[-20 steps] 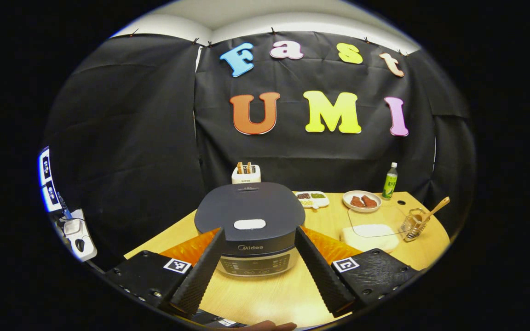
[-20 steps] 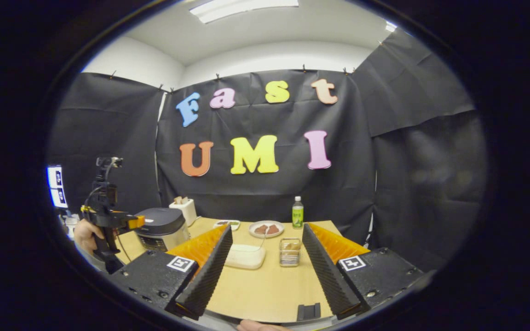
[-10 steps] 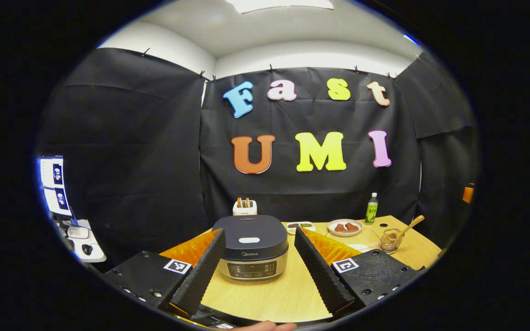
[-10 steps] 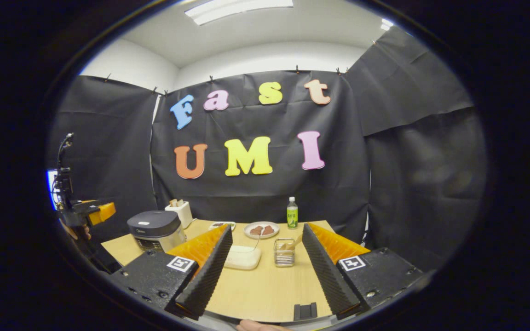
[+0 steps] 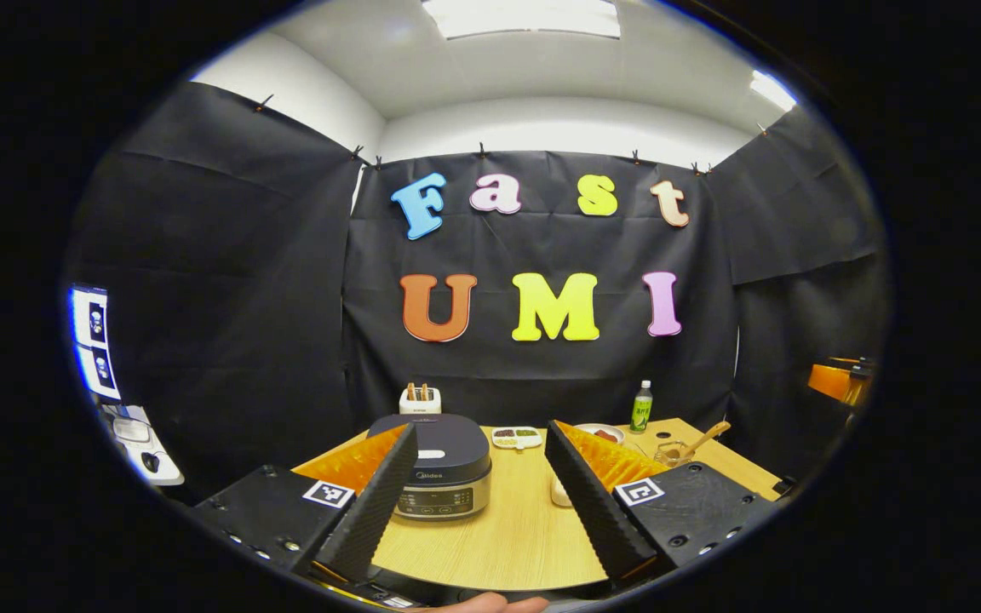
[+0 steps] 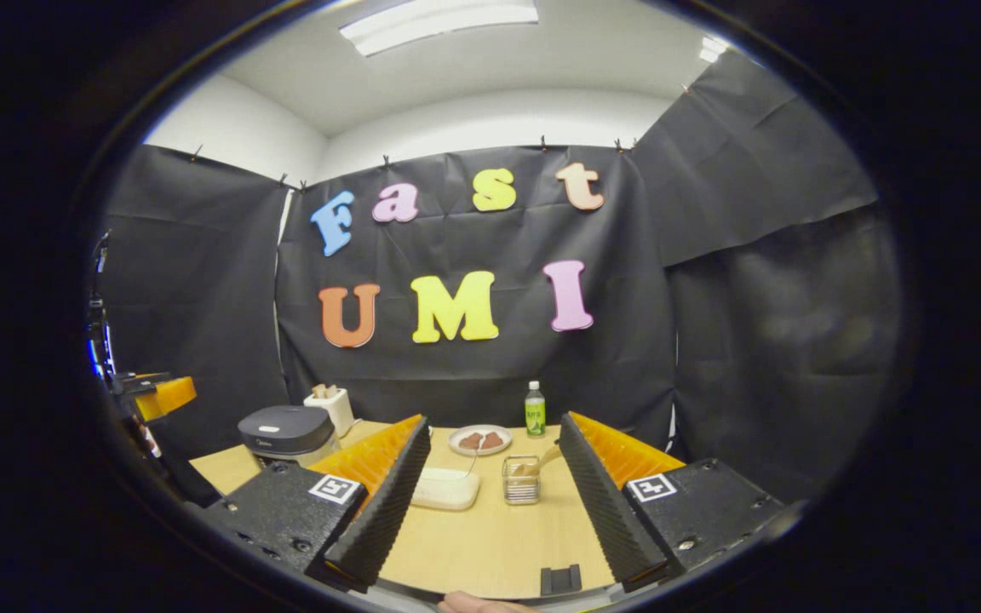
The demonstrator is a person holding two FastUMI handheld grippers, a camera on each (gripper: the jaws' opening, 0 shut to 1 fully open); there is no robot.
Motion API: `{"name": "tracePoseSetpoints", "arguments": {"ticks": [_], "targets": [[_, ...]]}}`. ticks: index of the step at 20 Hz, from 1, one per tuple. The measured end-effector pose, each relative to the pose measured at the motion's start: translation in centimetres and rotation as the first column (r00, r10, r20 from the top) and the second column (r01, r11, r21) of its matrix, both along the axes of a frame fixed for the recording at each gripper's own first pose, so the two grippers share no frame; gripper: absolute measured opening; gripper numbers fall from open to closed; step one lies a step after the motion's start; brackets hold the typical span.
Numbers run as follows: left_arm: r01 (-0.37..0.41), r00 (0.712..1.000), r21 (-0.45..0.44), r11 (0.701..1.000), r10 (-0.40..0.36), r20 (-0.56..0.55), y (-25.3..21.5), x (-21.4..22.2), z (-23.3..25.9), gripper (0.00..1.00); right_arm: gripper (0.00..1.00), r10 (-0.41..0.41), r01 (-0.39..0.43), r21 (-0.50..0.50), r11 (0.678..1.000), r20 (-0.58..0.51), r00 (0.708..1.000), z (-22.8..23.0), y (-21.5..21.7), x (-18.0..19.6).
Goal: Close the left gripper, press the button to open the rice cooker; take a wooden spoon from the chopstick holder with the right hand, scoop a spoonful of rice and pour it into the rice cooker, then put the wooden spoon back into the chopstick holder.
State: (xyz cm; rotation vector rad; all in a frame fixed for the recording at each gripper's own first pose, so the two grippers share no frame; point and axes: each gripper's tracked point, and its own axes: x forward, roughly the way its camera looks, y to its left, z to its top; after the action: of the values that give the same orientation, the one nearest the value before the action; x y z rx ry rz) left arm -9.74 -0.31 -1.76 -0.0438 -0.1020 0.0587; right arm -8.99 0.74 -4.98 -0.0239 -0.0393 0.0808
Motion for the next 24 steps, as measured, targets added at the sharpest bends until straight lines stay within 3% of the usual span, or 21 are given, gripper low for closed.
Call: {"name": "tracePoseSetpoints", "arguments": {"ticks": [2,9,24], "targets": [[0.013,1.0,0.003,1.0,-0.013,0.001,-0.9,-0.4,0.2,0.96,0.98,-0.01,0.01,0.003,1.0,0.01,1.0,0.5,-0.4,-0.3],[0.022,1.0,0.062,0.998,-0.021,-0.019,-2.0,-0.5,-0.1,0.96,0.99,-0.032,0.032,-0.023,0.999,0.01,0.999,0.8,-0.3,-0.7],[0.019,1.0,0.045,0.999,-0.019,-0.008,-2.5,-0.2,0.4,0.95,0.98,-0.01,0.011,-0.048,0.999,0.024,1.0,0.9,0.5,-1.4]]}}
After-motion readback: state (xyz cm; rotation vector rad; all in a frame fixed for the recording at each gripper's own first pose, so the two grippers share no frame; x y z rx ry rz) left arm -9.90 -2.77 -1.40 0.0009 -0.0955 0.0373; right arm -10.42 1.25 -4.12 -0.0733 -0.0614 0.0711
